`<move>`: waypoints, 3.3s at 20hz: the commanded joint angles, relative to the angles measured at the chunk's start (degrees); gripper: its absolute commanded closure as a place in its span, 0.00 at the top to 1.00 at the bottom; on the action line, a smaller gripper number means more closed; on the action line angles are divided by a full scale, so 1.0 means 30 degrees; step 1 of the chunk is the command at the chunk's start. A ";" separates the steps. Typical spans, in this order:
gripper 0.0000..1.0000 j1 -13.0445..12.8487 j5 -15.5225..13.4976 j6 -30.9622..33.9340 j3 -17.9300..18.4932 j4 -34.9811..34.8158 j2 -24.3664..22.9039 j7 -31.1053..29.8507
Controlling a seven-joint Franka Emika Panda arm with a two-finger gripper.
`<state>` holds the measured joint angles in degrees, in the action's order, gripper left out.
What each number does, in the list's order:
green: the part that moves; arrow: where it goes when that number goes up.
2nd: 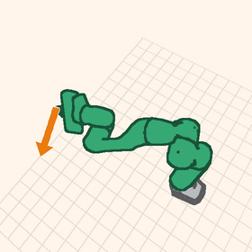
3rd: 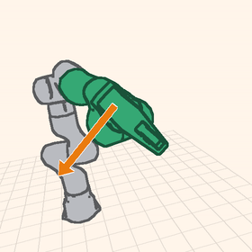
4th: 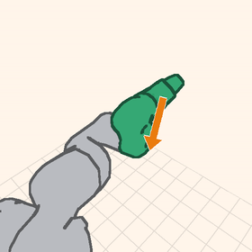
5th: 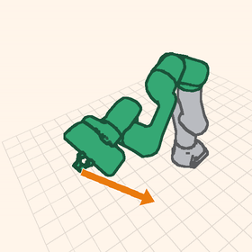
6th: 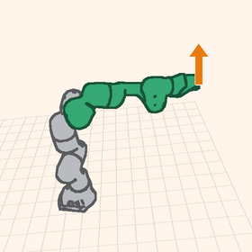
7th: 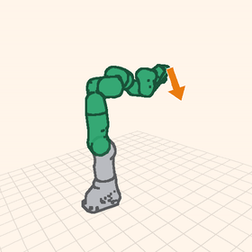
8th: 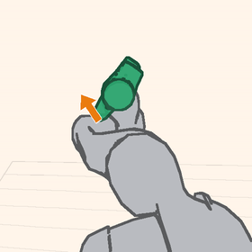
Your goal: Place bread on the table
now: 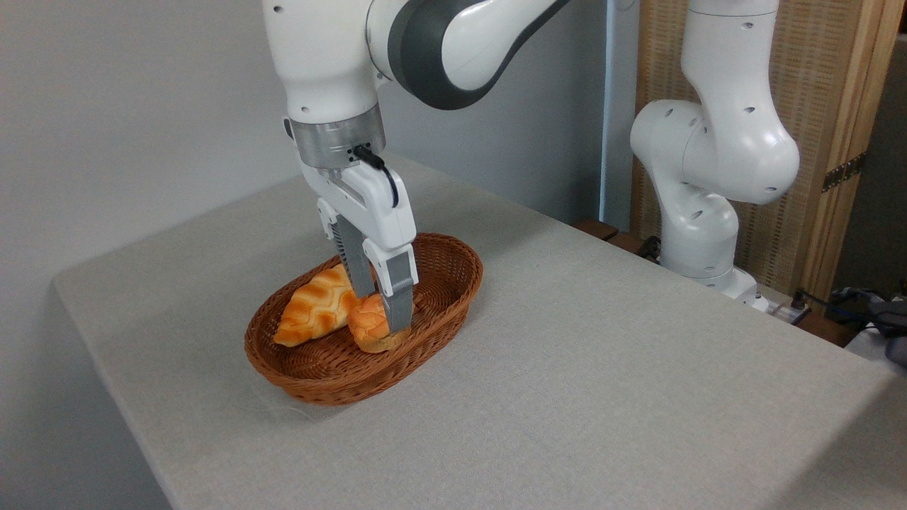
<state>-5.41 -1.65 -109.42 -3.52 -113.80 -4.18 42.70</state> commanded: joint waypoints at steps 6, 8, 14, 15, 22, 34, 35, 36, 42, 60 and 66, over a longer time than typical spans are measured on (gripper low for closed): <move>1.00 -0.0950 0.0082 -0.0352 0.0149 -0.1614 -0.1065 0.4627; 1.00 -0.1330 0.0082 -0.0352 0.0178 -0.1734 -0.1155 0.5361; 1.00 -0.1653 0.0082 -0.1491 0.0178 -0.2582 -0.1243 0.8288; 1.00 -0.1799 0.0082 -0.1697 0.0207 -0.2700 -0.1214 0.8614; 1.00 -0.2533 0.0082 -0.3018 0.0207 -0.3580 -0.1184 1.0900; 1.00 -0.2797 0.0111 -0.3457 0.0237 -0.3639 -0.0365 1.2602; 1.00 -0.2797 0.0111 -0.3457 0.0237 -0.3668 -0.0335 1.2602; 1.00 -0.2797 0.0140 -0.3457 0.0237 -0.3668 -0.0335 1.2631; 1.00 -0.2768 0.0170 -0.3458 0.0325 -0.3639 -0.0101 1.2602; 0.38 -0.2768 0.0287 -0.3428 0.0325 -0.3639 0.0017 1.2543; 0.38 -0.2797 0.0287 -0.3428 0.0325 -0.3639 -0.0013 1.2543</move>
<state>-13.16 -1.57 -118.34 -3.31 -124.01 -4.09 79.54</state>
